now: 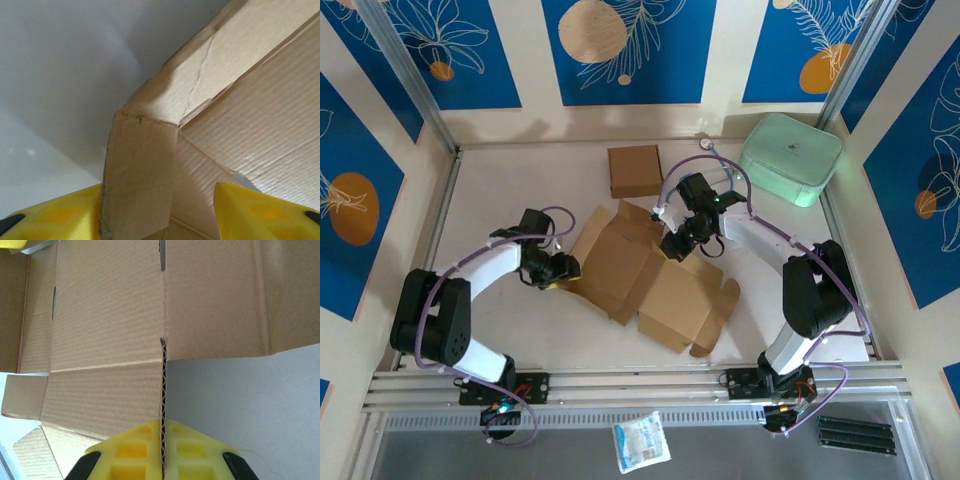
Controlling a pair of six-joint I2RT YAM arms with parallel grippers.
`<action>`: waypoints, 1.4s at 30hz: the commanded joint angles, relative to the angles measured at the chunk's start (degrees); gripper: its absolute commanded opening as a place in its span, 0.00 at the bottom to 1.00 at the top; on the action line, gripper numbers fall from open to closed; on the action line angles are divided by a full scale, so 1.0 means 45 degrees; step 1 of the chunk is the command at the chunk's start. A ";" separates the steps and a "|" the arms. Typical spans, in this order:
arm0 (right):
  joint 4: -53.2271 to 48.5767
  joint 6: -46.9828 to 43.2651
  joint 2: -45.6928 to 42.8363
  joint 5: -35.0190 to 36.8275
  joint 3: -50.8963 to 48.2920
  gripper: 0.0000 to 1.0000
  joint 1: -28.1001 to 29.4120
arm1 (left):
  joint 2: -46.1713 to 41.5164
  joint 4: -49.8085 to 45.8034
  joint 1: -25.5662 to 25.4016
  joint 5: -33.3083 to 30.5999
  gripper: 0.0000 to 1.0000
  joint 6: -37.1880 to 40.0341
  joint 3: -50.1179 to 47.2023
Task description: Fold the paper box
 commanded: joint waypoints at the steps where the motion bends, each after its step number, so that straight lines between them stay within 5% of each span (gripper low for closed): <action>1: 0.0162 0.0280 0.0143 0.0042 0.0055 0.05 0.0082 | -0.0176 0.0888 0.0093 0.0611 0.44 -0.0469 -0.0336; 6: 0.0157 0.0739 -0.0038 0.0167 0.0053 0.13 0.0211 | -0.0452 0.1607 0.0077 0.0839 0.02 0.0103 -0.0325; 10: 0.0496 0.1508 -0.1542 -0.0760 0.0053 0.32 -0.0133 | -0.0463 0.0951 -0.0181 0.0482 0.00 0.1512 0.0837; 14: 0.0603 0.1453 -0.3723 -0.0020 0.0381 0.60 -0.0089 | -0.1091 0.0938 -0.0689 -0.0113 0.00 0.2928 0.2074; 18: 0.1517 0.0742 -0.5606 0.0230 0.0401 0.71 0.0040 | -0.1666 0.1337 -0.1431 -0.0583 0.00 0.4703 0.3090; 22: 0.2432 -0.4990 -0.7319 -0.0633 -0.0989 0.81 0.1022 | -0.1730 0.1124 -0.2523 -0.1241 0.00 0.6480 0.4036; 25: 0.4669 -0.9147 -0.8297 0.0645 -0.3115 0.96 0.1865 | -0.1822 0.0916 -0.3552 -0.2179 0.00 0.7516 0.4670; 33: 0.5280 -1.2001 -0.6751 0.0531 -0.2355 0.87 0.0827 | -0.2095 0.0364 -0.5204 -0.3124 0.00 0.8761 0.5855; 42: 0.4601 -1.1752 -0.4861 0.1130 -0.1126 0.40 0.0545 | -0.2158 -0.0289 -0.6057 -0.4420 0.00 0.9739 0.6472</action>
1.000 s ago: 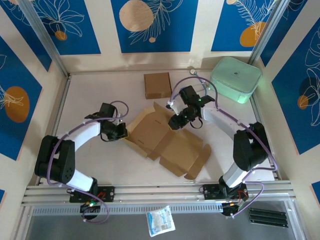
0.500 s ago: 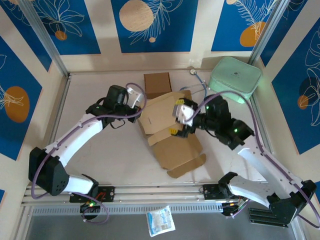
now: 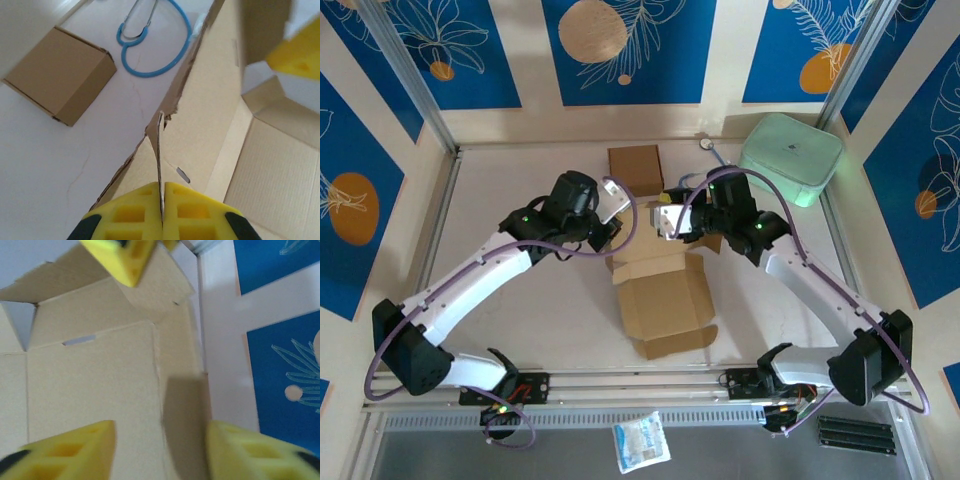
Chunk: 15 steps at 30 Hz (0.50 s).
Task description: Fold the paper box
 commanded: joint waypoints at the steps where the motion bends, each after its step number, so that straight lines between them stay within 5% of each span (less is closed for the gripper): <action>1: -0.0250 -0.0049 0.0282 0.0293 0.0354 0.34 -0.0020 | -0.0355 -0.0307 -0.0310 -0.0575 0.00 0.0719 0.0577; 4: -0.0306 0.0093 0.0355 0.0638 0.0375 0.18 -0.0030 | -0.0399 -0.0256 -0.0477 -0.0622 0.00 0.0830 0.0639; 8: -0.0311 0.0298 0.0368 0.1076 0.0493 0.15 0.0019 | -0.0407 -0.0006 -0.0709 -0.0504 0.00 0.1000 0.0644; 9: -0.0336 0.0285 0.0369 0.1076 0.0532 0.15 0.0015 | -0.0404 0.0040 -0.0784 -0.0485 0.00 0.1053 0.0641; 12: -0.0397 0.0280 0.0440 0.1296 0.0512 0.40 0.0009 | -0.0375 0.0144 -0.0859 -0.0532 0.00 0.1122 0.0637; 15: -0.0517 0.0352 0.0530 0.1319 0.0533 0.40 -0.0083 | -0.0287 0.0145 -0.0880 -0.0592 0.00 0.1131 0.0617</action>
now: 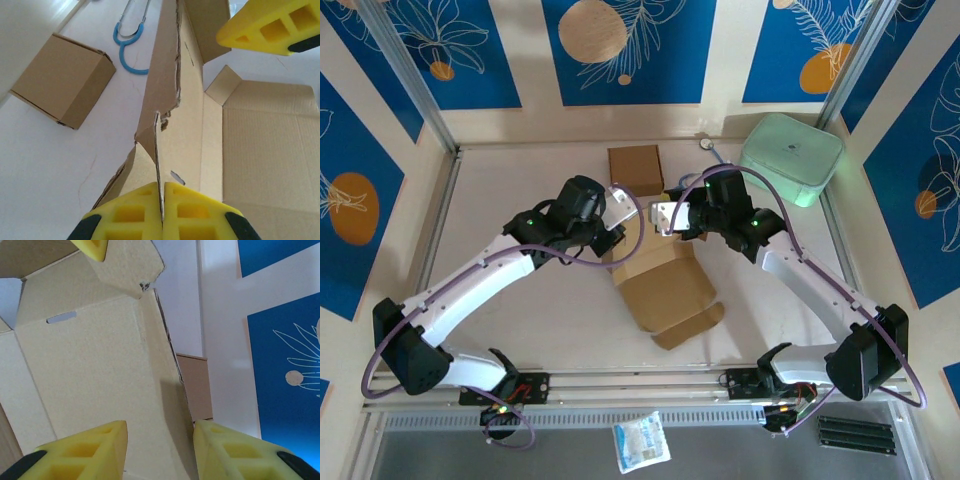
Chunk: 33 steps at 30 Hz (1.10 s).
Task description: Fold the paper box
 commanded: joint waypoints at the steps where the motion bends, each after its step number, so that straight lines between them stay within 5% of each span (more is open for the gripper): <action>1: -0.0412 0.0174 0.0297 0.0411 0.0329 0.38 -0.0089 | -0.0285 0.0420 -0.0208 0.0064 0.00 0.0312 0.0480; 6: -0.0334 0.0386 0.0388 0.0428 0.0309 0.27 -0.0214 | -0.0246 0.0408 -0.0240 0.0113 0.00 0.0306 0.0519; 9: -0.0251 0.0466 0.0450 0.0501 0.0377 0.55 -0.0330 | -0.0231 0.0397 -0.0266 0.0015 0.00 0.0354 0.0520; 16: -0.0055 0.0326 0.0381 0.0115 0.0557 0.69 -0.0618 | -0.0051 0.0329 -0.0308 -0.0040 0.00 0.0315 0.0591; 22: -0.0495 0.0550 0.0546 -0.0283 0.0715 0.26 -0.0638 | 0.0034 0.0417 -0.0367 -0.0126 0.00 0.0152 0.0693; 24: -0.0429 0.0786 0.0397 -0.0464 0.0618 0.13 -0.0493 | 0.0072 0.0605 -0.0375 -0.0178 0.13 -0.0217 0.0715; 33: 0.0572 0.1900 0.0552 0.1304 0.0500 0.10 0.0135 | -0.0050 0.3992 -0.0376 0.2710 0.55 -0.4776 -0.0325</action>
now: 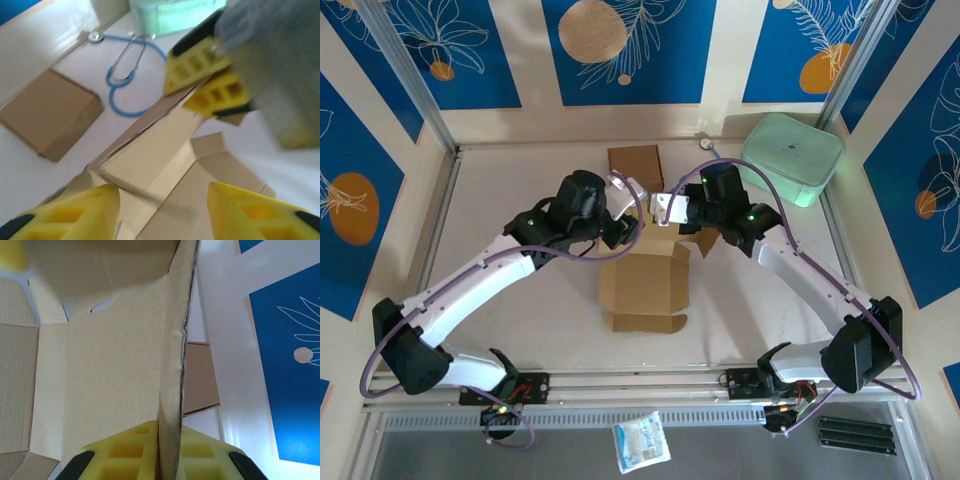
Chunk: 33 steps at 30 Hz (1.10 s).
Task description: Fold the paper box
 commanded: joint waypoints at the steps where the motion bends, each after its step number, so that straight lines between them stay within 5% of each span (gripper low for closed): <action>1: 0.0624 0.0748 0.0062 0.0810 0.0082 0.09 0.0170 | -0.0117 0.2312 -0.0126 0.1846 0.57 -0.2539 -0.0660; 12: 0.0755 0.1143 -0.0048 0.1103 -0.0228 0.08 -0.0058 | -0.1054 0.2966 0.0991 0.2253 0.70 -0.5094 -0.1213; 20: 0.0736 0.1127 -0.0395 0.1193 -0.0441 0.08 -0.0296 | -0.2001 -0.0480 0.3138 0.1495 0.73 -0.6043 -0.0196; 26: 0.0910 0.0983 -0.0450 0.1898 -0.0533 0.08 -0.0216 | -0.1760 -0.1452 0.4811 0.2831 0.71 -0.7200 -0.0274; 29: 0.0890 0.0973 -0.0345 0.2418 -0.0432 0.08 -0.0220 | -0.1594 -0.0978 0.4828 0.4530 0.62 -0.7270 -0.0690; 33: 0.0892 0.0998 -0.0203 0.2782 -0.0368 0.08 -0.0245 | -0.1822 -0.0153 0.4326 0.4847 0.55 -0.7523 -0.2293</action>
